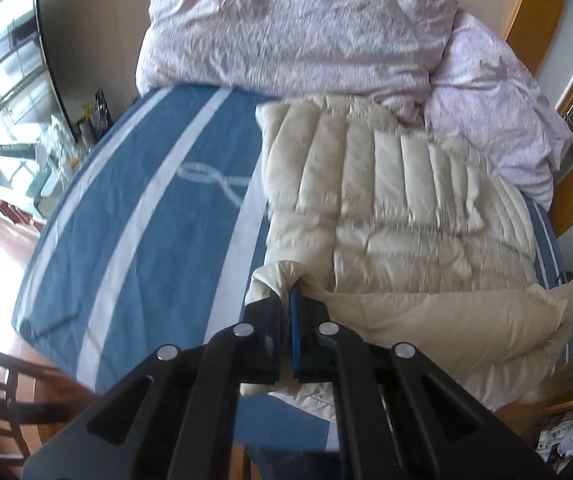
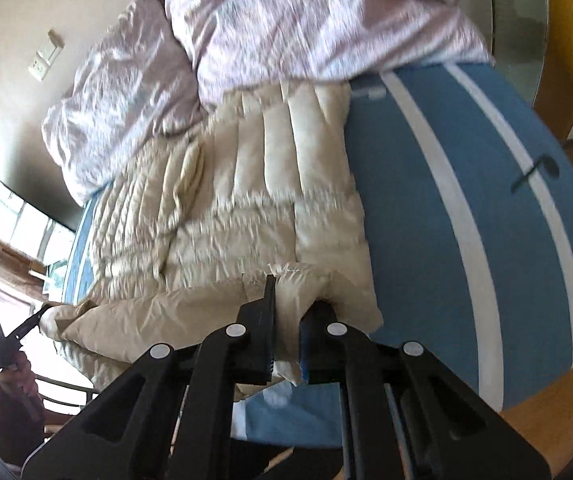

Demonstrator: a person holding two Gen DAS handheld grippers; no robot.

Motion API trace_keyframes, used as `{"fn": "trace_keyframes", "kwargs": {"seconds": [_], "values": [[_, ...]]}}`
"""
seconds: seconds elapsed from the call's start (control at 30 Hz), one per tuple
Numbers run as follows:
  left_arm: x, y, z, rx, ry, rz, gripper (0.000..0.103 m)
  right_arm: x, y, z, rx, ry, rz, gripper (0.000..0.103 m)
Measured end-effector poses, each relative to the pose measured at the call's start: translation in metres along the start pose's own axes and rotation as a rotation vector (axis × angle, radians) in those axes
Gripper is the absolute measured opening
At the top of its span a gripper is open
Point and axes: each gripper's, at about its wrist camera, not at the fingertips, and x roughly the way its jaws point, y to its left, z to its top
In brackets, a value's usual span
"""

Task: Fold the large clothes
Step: 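Lift the hem with both grippers and fold it toward the collar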

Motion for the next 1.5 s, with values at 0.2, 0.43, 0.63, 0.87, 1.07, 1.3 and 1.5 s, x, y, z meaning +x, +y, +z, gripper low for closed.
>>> {"fn": "trace_keyframes", "kwargs": {"seconds": [0.2, 0.43, 0.63, 0.87, 1.07, 1.3, 1.5], "values": [[0.006, -0.008, 0.057, 0.006, -0.076, -0.013, 0.004, 0.008, 0.013, 0.048, 0.018, -0.079, -0.014, 0.009], [0.027, -0.024, 0.124, 0.032, -0.106, -0.001, 0.004, 0.027, 0.027, 0.101, 0.045, -0.144, -0.051, 0.009], [0.055, -0.025, 0.159, 0.026, -0.082, 0.019, 0.004, 0.056, 0.037, 0.134, 0.080, -0.167, -0.099, 0.009], [0.104, -0.022, 0.188, -0.011, -0.027, 0.032, 0.004, 0.111, 0.039, 0.155, 0.120, -0.152, -0.157, 0.010], [0.157, -0.021, 0.210, -0.057, 0.053, 0.028, 0.005, 0.165, 0.025, 0.173, 0.151, -0.094, -0.195, 0.010], [0.212, -0.015, 0.229, -0.137, 0.101, 0.039, 0.008, 0.204, 0.009, 0.195, 0.172, -0.067, -0.159, 0.028], [0.237, -0.017, 0.242, -0.188, 0.107, 0.020, 0.022, 0.199, -0.001, 0.210, 0.234, -0.114, -0.072, 0.065]]}}
